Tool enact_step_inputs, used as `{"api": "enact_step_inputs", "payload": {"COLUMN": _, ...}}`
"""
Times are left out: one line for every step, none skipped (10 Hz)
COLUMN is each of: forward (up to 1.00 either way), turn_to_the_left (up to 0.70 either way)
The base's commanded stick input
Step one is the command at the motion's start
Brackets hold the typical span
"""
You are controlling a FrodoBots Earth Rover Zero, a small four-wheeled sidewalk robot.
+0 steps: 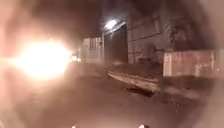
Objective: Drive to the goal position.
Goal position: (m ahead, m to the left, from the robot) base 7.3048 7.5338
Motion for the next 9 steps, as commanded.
{"api": "enact_step_inputs", "payload": {"forward": 0.7, "turn_to_the_left": 0.0}}
{"api": "enact_step_inputs", "payload": {"forward": 0.7, "turn_to_the_left": 0.0}}
{"api": "enact_step_inputs", "payload": {"forward": 0.7, "turn_to_the_left": 0.35}}
{"api": "enact_step_inputs", "payload": {"forward": 0.7, "turn_to_the_left": 0.35}}
{"api": "enact_step_inputs", "payload": {"forward": 0.7, "turn_to_the_left": 0.35}}
{"api": "enact_step_inputs", "payload": {"forward": 0.7, "turn_to_the_left": 0.35}}
{"api": "enact_step_inputs", "payload": {"forward": 0.7, "turn_to_the_left": 0.35}}
{"api": "enact_step_inputs", "payload": {"forward": 0.7, "turn_to_the_left": 0.35}}
{"api": "enact_step_inputs", "payload": {"forward": 0.7, "turn_to_the_left": 0.35}}
